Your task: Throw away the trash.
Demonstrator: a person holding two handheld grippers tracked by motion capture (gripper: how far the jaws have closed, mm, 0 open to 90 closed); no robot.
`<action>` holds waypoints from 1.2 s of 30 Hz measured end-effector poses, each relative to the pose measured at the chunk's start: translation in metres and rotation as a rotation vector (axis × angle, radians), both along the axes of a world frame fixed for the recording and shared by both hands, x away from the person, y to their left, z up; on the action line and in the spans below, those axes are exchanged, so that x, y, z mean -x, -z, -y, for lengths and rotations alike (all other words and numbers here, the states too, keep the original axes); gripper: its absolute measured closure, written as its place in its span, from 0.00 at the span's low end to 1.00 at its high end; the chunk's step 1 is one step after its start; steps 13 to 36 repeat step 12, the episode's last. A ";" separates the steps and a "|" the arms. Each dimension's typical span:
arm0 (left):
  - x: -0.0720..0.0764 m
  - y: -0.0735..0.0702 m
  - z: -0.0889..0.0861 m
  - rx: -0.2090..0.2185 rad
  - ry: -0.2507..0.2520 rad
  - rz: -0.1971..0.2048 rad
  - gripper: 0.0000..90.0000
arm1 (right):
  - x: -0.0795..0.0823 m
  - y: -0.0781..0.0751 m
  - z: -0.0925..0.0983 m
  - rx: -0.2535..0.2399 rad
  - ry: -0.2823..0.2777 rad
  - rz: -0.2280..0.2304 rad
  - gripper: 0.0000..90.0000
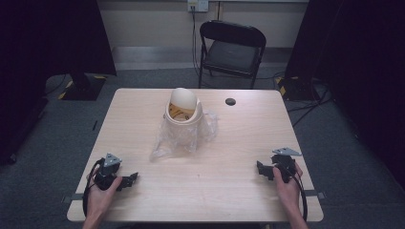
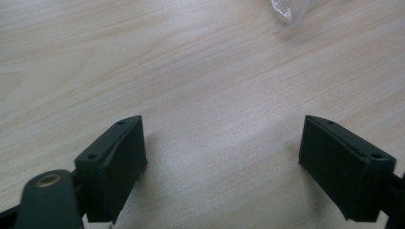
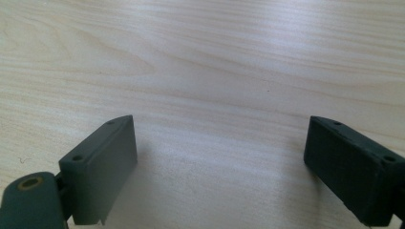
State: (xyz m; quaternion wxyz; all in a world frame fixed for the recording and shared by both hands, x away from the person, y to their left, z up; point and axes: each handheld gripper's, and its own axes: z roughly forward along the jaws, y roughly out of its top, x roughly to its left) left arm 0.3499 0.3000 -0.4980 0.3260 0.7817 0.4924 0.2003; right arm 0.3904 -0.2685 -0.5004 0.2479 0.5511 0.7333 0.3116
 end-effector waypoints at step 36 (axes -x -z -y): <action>-0.004 0.005 0.003 0.008 -0.011 0.022 0.05 | 0.000 0.000 0.000 0.000 0.001 -0.001 0.11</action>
